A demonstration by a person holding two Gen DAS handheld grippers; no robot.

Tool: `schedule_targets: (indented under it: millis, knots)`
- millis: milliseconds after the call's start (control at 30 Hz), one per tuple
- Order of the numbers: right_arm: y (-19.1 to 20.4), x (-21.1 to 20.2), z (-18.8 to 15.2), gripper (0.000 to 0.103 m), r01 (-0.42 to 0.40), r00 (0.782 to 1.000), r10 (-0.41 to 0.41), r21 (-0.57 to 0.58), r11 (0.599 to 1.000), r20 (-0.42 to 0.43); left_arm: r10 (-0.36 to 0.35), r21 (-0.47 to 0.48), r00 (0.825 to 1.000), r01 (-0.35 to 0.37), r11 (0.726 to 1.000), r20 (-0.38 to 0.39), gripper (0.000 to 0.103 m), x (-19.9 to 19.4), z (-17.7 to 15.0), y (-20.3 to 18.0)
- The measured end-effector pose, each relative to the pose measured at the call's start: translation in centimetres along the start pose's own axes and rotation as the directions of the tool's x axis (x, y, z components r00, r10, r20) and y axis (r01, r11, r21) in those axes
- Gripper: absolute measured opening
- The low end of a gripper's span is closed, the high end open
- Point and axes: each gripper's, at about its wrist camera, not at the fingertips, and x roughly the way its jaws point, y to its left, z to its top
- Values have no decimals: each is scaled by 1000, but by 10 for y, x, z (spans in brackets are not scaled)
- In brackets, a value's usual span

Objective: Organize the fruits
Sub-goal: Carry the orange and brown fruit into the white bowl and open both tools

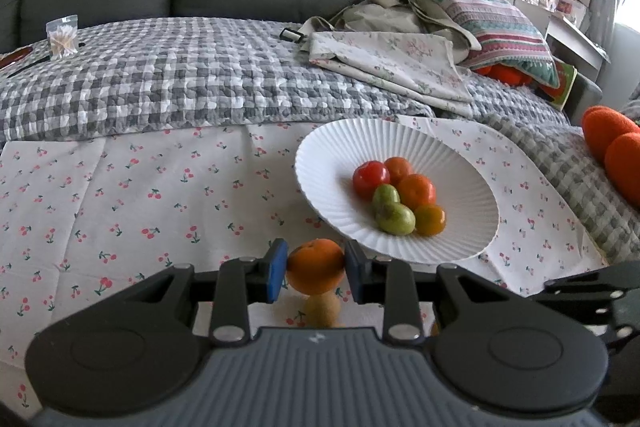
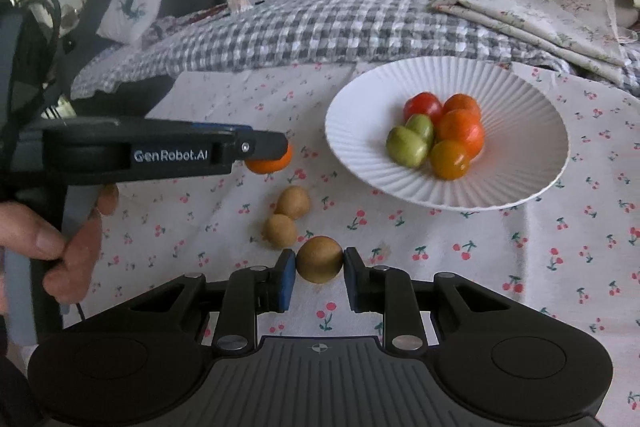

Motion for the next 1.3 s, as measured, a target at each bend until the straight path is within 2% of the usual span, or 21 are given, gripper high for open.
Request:
schedule_targets:
  millis: [200, 300, 500, 700, 833, 1167, 1300]
  knots:
    - [-11, -29, 14, 25, -1, 997, -2, 36, 999, 79, -15, -22, 999, 16, 1000, 28, 30, -2, 7, -5]
    - [-25, -39, 21, 25, 20, 994, -28, 73, 997, 110, -25, -10, 999, 26, 1000, 34, 30, 3, 10, -15]
    - [-60, -42, 27, 25, 91, 987, -112, 170, 981, 116, -29, 14, 999, 28, 1000, 18, 30, 20, 13, -35]
    - [-81, -32, 30, 25, 137, 981, -164, 219, 966, 108, -7, 34, 1000, 7, 999, 20, 30, 34, 17, -45]
    - [-83, -23, 31, 25, 152, 978, -178, 216, 964, 110, -9, 27, 1000, 9, 1000, 30, 30, 41, 20, -46]
    - [-82, -6, 35, 25, 188, 972, -207, 160, 969, 112, -1, 91, 999, -2, 996, 41, 31, 53, 13, -52]
    - [-78, 1, 35, 25, 197, 972, -210, 127, 972, 104, -6, 90, 999, 1, 996, 48, 31, 53, 12, -50]
